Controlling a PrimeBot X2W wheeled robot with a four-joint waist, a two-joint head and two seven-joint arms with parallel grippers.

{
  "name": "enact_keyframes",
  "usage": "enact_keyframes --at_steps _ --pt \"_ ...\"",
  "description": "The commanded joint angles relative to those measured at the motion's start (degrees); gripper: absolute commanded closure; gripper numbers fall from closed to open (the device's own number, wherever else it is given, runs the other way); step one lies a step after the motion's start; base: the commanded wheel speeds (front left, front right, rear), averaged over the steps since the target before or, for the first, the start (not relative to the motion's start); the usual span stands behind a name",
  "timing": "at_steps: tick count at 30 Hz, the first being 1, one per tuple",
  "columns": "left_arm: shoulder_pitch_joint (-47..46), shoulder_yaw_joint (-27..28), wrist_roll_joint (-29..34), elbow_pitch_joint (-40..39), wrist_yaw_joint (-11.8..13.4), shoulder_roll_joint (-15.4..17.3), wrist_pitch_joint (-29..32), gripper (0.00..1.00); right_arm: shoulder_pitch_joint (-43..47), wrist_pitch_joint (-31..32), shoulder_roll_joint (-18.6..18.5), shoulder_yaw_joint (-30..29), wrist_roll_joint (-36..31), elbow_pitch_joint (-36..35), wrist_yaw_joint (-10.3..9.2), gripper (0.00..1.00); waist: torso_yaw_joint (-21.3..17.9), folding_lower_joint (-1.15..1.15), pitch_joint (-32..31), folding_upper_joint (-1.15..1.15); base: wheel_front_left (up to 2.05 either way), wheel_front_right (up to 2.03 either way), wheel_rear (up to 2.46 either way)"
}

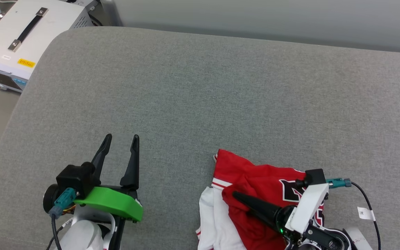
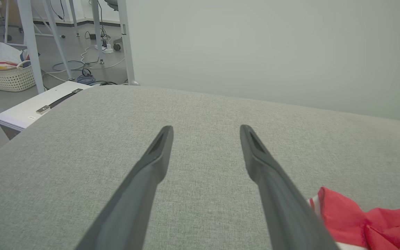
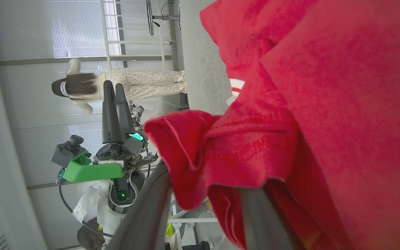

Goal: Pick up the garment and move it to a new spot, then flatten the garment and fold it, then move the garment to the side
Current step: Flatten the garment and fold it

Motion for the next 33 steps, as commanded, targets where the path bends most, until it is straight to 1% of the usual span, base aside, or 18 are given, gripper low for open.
enact_keyframes --at_steps 1,6,9,11,13,15,18,21,25,29,33 --pt "-1.02 0.10 0.35 0.25 -0.28 -0.47 -0.33 0.00 -1.13 -0.70 -0.20 0.21 0.42 -0.57 0.02 0.00 -0.32 0.00 -0.29 0.00 0.00 0.00 0.00" --pt "-0.97 0.14 0.62 0.75 -0.81 -0.63 -0.36 0.00 -1.33 -2.32 -0.27 1.26 0.62 -4.11 0.02 0.00 -1.14 0.00 -1.41 0.00 0.00 0.00 0.00" --pt "-0.91 0.23 0.90 0.73 -0.98 -0.53 -0.36 0.00 -1.45 -4.22 -0.89 1.20 -0.79 -7.29 0.02 0.00 -1.65 0.00 -2.02 0.00 0.00 0.00 0.00" --pt "-0.77 0.45 1.29 0.52 -0.95 -0.39 -0.37 0.00 -1.54 -7.12 -2.29 0.72 -3.91 -9.54 0.02 0.00 -2.06 0.00 -2.41 0.00 0.00 0.00 0.00" --pt "-0.44 0.79 1.50 0.25 -0.88 -0.40 -0.38 0.00 -1.48 -11.57 -4.15 -0.18 -9.42 -10.53 0.02 0.00 -2.50 0.00 -2.83 0.00 0.00 0.00 0.00" --pt "0.03 1.01 1.69 0.22 -0.77 -0.35 -0.38 0.00 -1.27 -16.78 -6.08 -1.31 -16.75 -10.49 0.02 0.00 -3.08 0.00 -3.32 0.00 0.00 0.00 0.00" --pt "0.54 1.09 1.89 0.40 -0.64 -0.28 -0.38 0.00 -0.77 -22.89 -8.13 -3.68 -26.68 -9.92 0.02 0.00 -3.91 0.00 -3.88 0.00 0.00 0.00 0.00" --pt "1.09 1.35 2.04 0.61 -0.36 -0.24 -0.38 0.00 0.35 -28.10 -8.83 -7.64 -36.16 -9.42 0.02 0.00 -4.89 0.00 -4.52 0.00 0.00 0.00 0.00" --pt "1.83 1.58 2.36 0.88 -0.02 -0.12 -0.38 0.00 2.28 -33.36 -8.53 -13.31 -46.66 -10.33 0.02 0.00 -6.21 0.00 -5.24 0.00 0.00 0.00 0.00" --pt "2.52 1.80 2.68 1.22 0.34 0.02 -0.39 0.00 4.02 -37.56 -7.90 -16.80 -54.18 -12.72 0.02 0.00 -7.49 0.00 -6.02 0.00 0.00 0.00 0.00" --pt "3.32 2.43 3.24 1.07 0.78 0.14 -0.39 0.00 5.83 -39.94 -7.78 -17.10 -58.62 -14.89 0.02 0.00 -8.49 0.00 -7.05 0.00 0.00 0.00 0.00"
